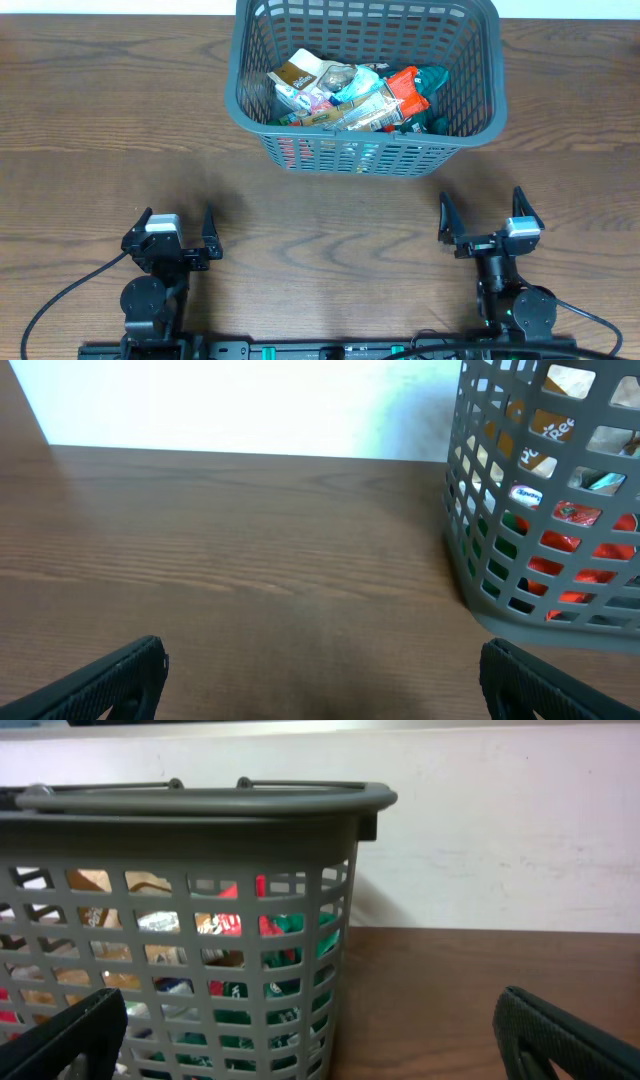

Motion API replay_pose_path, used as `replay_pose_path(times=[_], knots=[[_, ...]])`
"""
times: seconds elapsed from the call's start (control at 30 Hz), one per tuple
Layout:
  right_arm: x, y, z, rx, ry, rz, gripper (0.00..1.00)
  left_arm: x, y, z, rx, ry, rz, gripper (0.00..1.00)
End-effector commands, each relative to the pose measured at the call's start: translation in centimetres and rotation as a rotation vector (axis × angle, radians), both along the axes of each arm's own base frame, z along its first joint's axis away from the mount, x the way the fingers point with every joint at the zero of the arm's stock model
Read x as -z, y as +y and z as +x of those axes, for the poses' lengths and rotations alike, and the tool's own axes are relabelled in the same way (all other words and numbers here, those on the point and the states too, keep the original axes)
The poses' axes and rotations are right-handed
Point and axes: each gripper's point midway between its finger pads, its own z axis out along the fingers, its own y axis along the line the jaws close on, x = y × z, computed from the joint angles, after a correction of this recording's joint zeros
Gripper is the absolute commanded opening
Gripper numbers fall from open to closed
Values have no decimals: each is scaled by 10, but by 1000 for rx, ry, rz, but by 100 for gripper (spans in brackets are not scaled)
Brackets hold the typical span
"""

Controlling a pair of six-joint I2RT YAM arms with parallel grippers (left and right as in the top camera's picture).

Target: Pack container

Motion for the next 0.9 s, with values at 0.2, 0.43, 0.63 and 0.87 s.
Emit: replay_pose_path(times=[0.2,0.43,0.63,0.87], knots=[[8,-2,2,4,0,9,99,12,2,0,-9,25,7,98],[15,-2,2,5,26,8,99,12,2,0,-9,25,7,99],[52,-2,2,5,179,-1,99,12,2,0,-9,25,7,98],[52,-2,2,5,178,-2,99,12,2,0,-9,25,7,99]])
